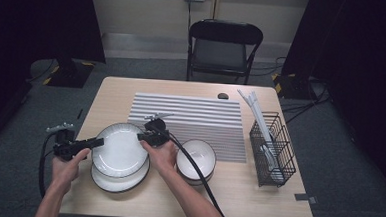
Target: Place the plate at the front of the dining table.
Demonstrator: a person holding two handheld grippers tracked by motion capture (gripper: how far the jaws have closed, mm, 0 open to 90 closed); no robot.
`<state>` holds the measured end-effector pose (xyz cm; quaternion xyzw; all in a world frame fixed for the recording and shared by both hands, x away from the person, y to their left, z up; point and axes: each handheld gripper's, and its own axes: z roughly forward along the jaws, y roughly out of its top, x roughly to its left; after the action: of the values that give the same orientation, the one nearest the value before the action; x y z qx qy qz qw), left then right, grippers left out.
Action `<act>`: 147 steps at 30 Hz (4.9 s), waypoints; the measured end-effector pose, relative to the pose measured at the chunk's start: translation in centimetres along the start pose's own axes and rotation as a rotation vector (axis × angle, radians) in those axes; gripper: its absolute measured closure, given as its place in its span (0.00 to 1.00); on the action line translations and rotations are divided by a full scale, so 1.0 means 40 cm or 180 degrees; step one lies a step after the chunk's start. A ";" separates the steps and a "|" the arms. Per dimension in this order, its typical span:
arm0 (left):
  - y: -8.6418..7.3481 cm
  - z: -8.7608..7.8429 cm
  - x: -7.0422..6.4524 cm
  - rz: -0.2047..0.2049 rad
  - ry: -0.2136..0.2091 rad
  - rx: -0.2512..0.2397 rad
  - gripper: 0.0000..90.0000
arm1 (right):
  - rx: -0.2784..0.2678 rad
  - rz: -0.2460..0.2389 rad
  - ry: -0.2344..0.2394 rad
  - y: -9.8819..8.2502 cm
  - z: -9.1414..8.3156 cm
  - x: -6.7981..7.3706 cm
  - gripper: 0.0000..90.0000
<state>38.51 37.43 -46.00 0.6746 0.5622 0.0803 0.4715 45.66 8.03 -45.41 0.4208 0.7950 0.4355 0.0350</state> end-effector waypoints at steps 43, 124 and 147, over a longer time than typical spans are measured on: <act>0.007 -0.015 0.017 0.0042 0.0056 -0.0111 0.88 | -0.0009 0.0009 0.0036 -0.009 0.002 -0.001 0.86; -0.052 -0.014 0.020 -0.0165 -0.0110 0.0028 0.86 | -0.0035 0.0131 0.0301 -0.008 0.024 -0.017 0.76; -0.030 -0.022 0.022 0.0024 -0.0052 -0.0155 0.89 | -0.0311 0.0185 0.0455 0.002 -0.011 -0.022 0.90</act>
<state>37.46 38.56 -46.78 0.6657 0.5537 0.0903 0.4920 46.09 7.16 -45.35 0.4093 0.7608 0.5035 -0.0140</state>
